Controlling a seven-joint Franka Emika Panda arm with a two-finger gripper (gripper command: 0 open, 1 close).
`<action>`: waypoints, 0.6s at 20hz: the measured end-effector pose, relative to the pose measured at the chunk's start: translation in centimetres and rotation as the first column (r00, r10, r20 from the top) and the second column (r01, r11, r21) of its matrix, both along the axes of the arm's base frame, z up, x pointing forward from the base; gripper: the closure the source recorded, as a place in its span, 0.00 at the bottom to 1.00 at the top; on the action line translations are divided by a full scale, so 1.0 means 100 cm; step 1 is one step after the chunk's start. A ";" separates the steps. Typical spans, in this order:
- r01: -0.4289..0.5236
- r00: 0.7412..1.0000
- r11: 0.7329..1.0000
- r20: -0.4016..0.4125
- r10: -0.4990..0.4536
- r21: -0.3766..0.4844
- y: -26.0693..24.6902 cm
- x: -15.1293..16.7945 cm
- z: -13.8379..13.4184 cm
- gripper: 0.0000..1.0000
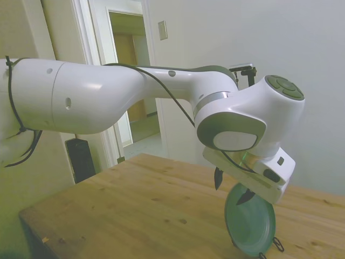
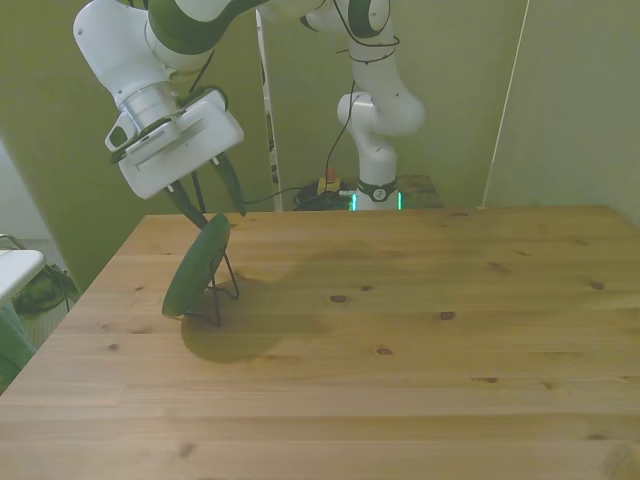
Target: Unload the plate
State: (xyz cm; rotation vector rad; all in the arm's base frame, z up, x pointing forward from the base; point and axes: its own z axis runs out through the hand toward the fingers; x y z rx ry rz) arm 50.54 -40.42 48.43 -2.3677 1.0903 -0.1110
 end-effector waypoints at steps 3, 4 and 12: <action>0.005 1.000 1.000 -0.007 -0.005 0.003 -0.003 -0.001 -0.005 1.00; 0.007 1.000 1.000 -0.009 -0.007 0.004 -0.004 -0.001 -0.006 1.00; 0.011 1.000 1.000 -0.007 -0.011 0.002 -0.008 0.000 -0.007 1.00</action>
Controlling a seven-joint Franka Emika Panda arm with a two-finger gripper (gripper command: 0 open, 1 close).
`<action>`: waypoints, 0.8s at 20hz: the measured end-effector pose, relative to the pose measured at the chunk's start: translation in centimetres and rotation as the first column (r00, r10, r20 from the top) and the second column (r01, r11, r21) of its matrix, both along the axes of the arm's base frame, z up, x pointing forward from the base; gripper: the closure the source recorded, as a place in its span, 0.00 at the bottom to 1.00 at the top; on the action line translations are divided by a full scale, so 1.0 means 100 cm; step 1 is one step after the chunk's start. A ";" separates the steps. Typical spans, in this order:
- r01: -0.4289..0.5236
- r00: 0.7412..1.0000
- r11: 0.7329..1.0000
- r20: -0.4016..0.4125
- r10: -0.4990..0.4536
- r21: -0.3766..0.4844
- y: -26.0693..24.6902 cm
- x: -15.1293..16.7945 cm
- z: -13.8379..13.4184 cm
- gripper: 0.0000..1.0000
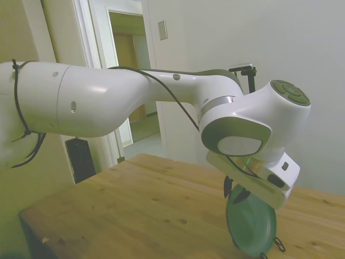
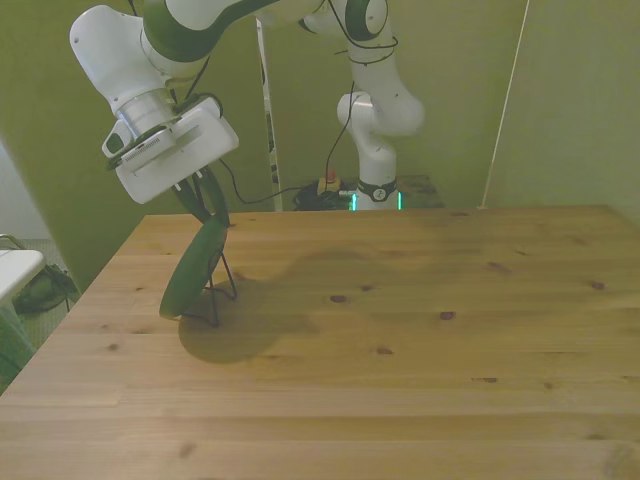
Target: Unload the plate
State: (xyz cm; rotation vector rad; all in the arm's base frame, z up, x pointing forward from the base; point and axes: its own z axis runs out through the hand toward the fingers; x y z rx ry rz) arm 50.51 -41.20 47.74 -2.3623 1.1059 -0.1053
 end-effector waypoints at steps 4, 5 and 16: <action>0.001 1.000 1.000 0.005 -0.001 0.000 0.000 0.000 0.002 1.00; 0.001 1.000 1.000 0.006 -0.001 -0.001 0.000 0.000 0.002 1.00; 0.017 0.997 1.000 0.070 -0.016 -0.015 -0.008 -0.002 0.037 1.00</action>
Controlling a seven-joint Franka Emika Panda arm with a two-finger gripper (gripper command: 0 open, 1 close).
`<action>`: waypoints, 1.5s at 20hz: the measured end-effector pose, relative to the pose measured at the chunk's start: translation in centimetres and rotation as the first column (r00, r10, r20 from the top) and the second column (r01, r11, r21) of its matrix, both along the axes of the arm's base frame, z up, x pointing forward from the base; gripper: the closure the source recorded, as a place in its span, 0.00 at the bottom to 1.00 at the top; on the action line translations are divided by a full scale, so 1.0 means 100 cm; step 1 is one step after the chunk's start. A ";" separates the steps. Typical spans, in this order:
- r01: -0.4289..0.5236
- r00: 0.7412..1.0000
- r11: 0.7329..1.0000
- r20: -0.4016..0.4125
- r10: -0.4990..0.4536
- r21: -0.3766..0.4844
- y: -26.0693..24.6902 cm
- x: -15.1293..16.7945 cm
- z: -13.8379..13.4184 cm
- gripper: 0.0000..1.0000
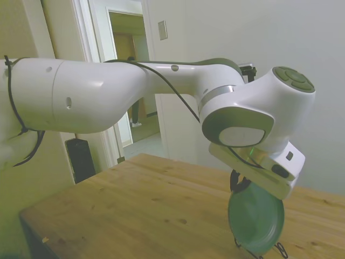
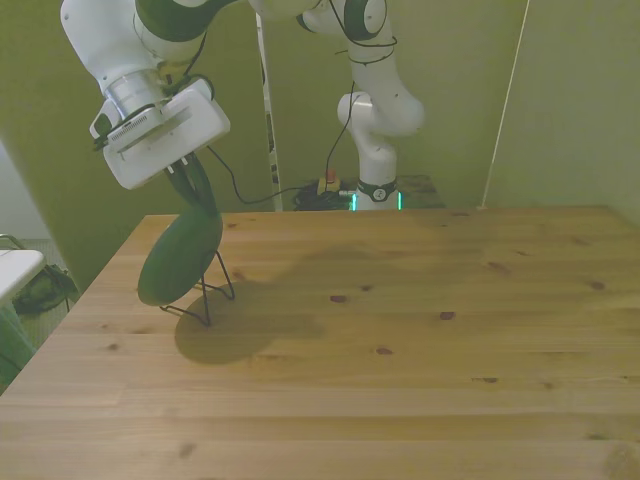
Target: Unload the plate
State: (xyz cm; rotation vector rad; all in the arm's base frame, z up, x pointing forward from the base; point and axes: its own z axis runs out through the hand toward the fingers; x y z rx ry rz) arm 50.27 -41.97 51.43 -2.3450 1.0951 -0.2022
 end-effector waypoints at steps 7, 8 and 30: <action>-0.019 0.998 1.000 0.054 0.019 -0.011 0.014 -0.022 0.067 1.00; -0.021 0.998 1.000 0.058 0.021 -0.009 0.018 -0.027 0.077 1.00; 0.314 0.894 0.864 -0.183 -0.408 -0.394 0.327 0.152 0.061 1.00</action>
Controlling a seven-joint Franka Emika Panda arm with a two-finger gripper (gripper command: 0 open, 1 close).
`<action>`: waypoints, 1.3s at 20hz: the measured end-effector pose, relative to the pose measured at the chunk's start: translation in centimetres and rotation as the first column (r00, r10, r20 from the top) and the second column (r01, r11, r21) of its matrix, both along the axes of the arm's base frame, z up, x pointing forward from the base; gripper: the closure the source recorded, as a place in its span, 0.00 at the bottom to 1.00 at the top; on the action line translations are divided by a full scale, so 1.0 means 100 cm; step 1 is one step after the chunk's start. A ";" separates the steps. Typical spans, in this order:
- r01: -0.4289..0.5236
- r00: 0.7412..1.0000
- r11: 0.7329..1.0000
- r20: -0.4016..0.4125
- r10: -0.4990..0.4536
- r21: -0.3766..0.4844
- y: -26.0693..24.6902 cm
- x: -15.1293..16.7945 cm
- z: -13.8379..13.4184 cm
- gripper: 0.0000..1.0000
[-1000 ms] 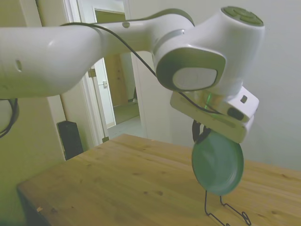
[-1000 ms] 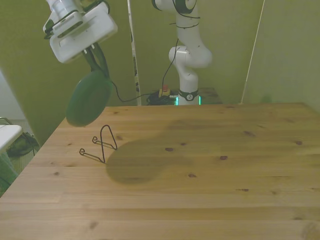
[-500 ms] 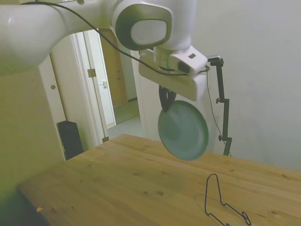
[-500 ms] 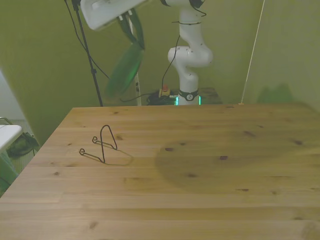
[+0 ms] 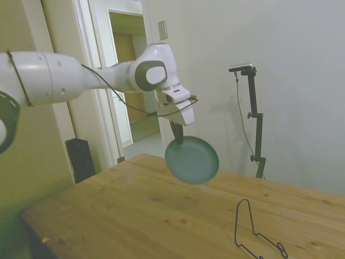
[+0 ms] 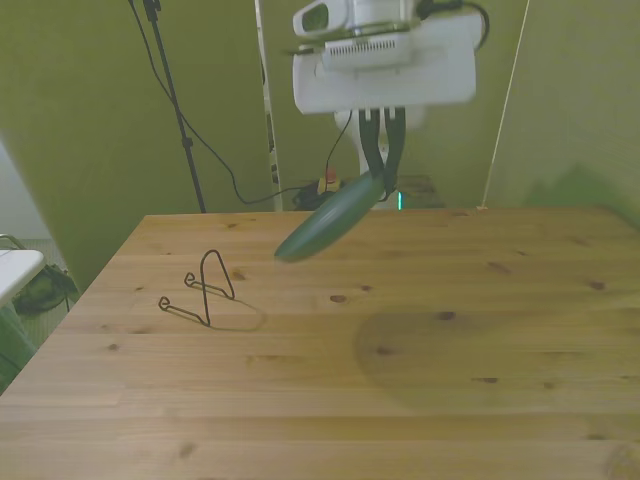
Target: Unload the plate
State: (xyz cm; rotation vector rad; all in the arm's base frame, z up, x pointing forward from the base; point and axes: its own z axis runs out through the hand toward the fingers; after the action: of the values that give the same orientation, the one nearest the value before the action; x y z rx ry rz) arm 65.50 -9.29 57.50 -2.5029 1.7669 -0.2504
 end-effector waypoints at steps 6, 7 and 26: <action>0.138 0.976 0.981 -0.150 -0.158 -0.135 -0.001 0.055 -0.114 1.00; 0.150 0.971 0.977 -0.166 -0.174 -0.149 -0.002 0.060 -0.126 1.00; 0.233 0.937 0.935 -0.196 -0.289 -0.266 -0.015 0.110 -0.212 0.00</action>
State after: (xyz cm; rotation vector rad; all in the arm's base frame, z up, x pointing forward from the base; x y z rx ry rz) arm 76.54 -10.78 36.32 -2.5343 2.3001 -0.2016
